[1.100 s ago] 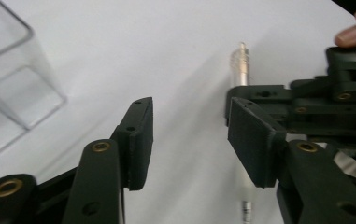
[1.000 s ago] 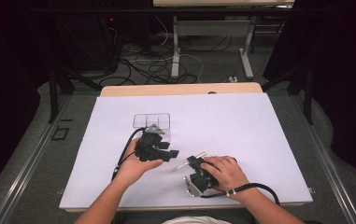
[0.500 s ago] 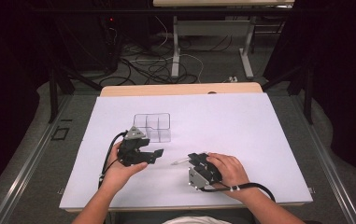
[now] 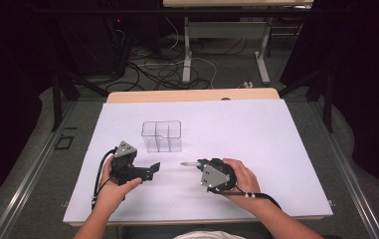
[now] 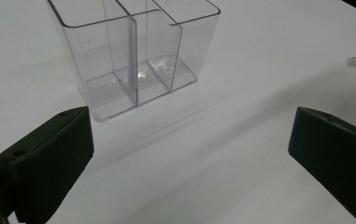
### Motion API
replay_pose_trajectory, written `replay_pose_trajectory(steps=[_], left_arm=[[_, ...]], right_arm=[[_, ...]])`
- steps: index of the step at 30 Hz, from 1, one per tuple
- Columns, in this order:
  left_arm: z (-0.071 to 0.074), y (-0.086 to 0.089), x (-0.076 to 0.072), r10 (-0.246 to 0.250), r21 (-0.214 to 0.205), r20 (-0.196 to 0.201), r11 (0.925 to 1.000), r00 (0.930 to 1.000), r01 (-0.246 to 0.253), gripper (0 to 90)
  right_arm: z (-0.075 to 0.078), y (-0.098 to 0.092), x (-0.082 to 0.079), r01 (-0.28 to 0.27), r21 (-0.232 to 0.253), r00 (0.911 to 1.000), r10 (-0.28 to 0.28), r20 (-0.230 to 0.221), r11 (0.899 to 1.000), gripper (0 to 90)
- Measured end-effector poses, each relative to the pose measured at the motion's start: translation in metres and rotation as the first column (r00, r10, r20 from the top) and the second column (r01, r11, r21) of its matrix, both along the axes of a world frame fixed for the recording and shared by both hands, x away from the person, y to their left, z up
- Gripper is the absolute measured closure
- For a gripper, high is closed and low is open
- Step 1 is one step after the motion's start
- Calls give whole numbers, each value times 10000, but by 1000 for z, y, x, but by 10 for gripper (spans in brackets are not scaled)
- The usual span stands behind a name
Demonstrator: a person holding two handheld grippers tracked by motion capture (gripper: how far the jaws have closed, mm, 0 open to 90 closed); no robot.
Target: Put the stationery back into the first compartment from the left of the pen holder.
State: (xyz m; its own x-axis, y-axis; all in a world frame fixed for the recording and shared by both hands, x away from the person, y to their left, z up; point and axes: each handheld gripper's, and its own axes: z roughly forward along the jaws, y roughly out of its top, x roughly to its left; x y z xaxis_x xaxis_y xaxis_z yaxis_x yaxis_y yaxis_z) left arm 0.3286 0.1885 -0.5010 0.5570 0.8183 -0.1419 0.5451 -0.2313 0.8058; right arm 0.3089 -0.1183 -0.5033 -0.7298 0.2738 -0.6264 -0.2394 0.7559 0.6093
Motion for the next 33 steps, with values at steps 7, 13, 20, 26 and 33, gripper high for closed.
replay_pose_trajectory(steps=[7,13,20,26,33], left_arm=[[-4,14,-4,171,-28,304,9999,9994,-170,3],[-9,26,-2,704,-109,330,9975,9970,-700,3],[-11,36,0,1267,-899,258,9882,9916,-1239,2],[-12,37,0,1277,-756,275,9892,9914,-1254,2],[-13,35,0,1204,-675,335,9907,9922,-1179,2]], right_arm=[[16,9,16,17,1662,9921,192,-1237,9861,793],[34,21,34,-4,2820,9808,554,-1869,9594,793],[49,35,53,275,3952,9645,795,-2519,9182,793],[59,45,69,944,4548,9459,628,-3185,8856,794],[67,60,82,1069,5025,9359,838,-3422,8579,793]])
